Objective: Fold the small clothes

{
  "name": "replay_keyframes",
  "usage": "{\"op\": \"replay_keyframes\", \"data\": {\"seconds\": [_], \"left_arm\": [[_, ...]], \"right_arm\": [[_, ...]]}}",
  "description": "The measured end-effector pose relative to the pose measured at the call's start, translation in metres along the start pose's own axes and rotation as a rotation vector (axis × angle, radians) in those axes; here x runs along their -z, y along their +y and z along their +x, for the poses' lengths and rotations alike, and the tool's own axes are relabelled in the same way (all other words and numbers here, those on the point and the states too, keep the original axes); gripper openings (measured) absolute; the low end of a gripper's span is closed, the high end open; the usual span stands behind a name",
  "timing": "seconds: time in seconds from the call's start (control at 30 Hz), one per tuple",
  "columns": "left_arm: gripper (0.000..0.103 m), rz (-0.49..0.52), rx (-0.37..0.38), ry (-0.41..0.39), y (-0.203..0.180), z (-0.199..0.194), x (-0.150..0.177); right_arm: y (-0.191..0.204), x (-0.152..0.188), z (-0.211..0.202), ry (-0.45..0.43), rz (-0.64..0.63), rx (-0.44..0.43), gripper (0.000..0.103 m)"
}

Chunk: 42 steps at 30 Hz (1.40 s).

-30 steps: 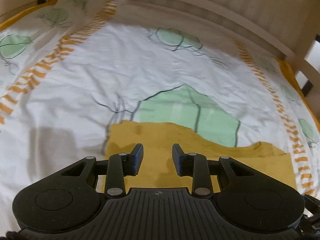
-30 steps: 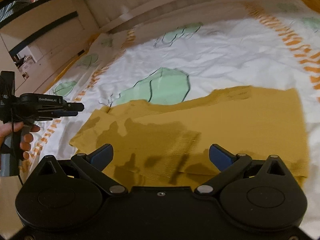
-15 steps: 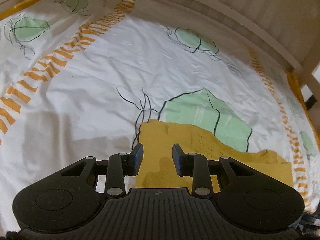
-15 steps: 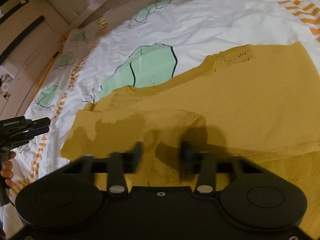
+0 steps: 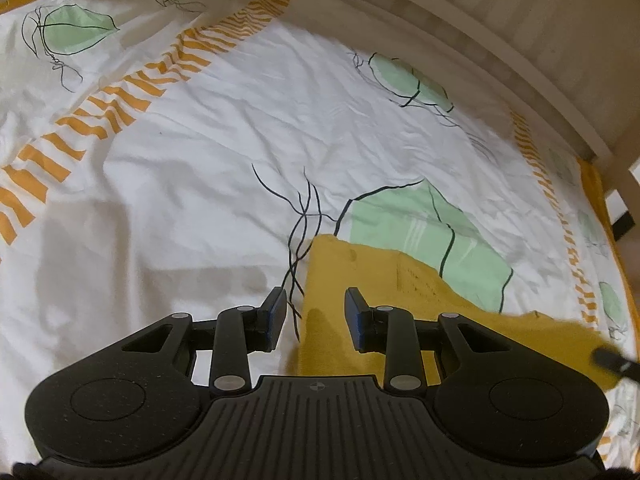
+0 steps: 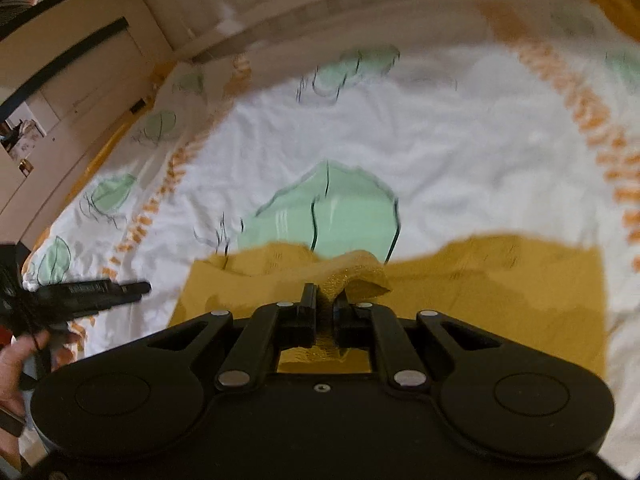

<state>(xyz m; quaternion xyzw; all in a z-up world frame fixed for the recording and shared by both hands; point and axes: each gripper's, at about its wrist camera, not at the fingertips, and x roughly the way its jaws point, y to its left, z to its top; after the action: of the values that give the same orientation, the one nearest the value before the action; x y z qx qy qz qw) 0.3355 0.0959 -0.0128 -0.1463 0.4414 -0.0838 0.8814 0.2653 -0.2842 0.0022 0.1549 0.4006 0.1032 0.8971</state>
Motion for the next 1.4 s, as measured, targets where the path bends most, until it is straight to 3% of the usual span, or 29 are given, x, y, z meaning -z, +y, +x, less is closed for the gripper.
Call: {"op": "replay_keyframes", "data": {"seconds": [0.17,0.33,0.83,1.1,1.27,1.33,1.4], "left_arm": [[0.031,0.011,0.002,0.010,-0.003,0.005,0.002],[0.031,0.052,-0.008,0.043,-0.011,0.017,0.009],[0.031,0.186,-0.043,0.170,-0.026,0.057,0.037],[0.031,0.189,-0.024,0.174,-0.018,0.061,0.041],[0.032,0.191,-0.021,0.183,-0.018,0.064,0.040],[0.032,0.192,-0.021,0.185,-0.018,0.064,0.040],[0.032,0.195,-0.023,0.185,-0.019,0.065,0.041]], "right_arm": [[-0.020,-0.016,-0.020,-0.034,-0.016,0.085,0.014],[-0.044,-0.011,-0.016,-0.006,0.007,0.156,0.014],[-0.099,0.016,0.000,0.055,0.070,0.252,0.014],[-0.124,0.042,0.017,0.129,0.128,0.248,0.015],[-0.137,0.052,0.015,0.121,0.207,0.203,0.022],[-0.143,0.051,0.012,0.095,0.245,0.187,0.037],[-0.147,0.049,0.010,0.065,0.272,0.172,0.044]]}}
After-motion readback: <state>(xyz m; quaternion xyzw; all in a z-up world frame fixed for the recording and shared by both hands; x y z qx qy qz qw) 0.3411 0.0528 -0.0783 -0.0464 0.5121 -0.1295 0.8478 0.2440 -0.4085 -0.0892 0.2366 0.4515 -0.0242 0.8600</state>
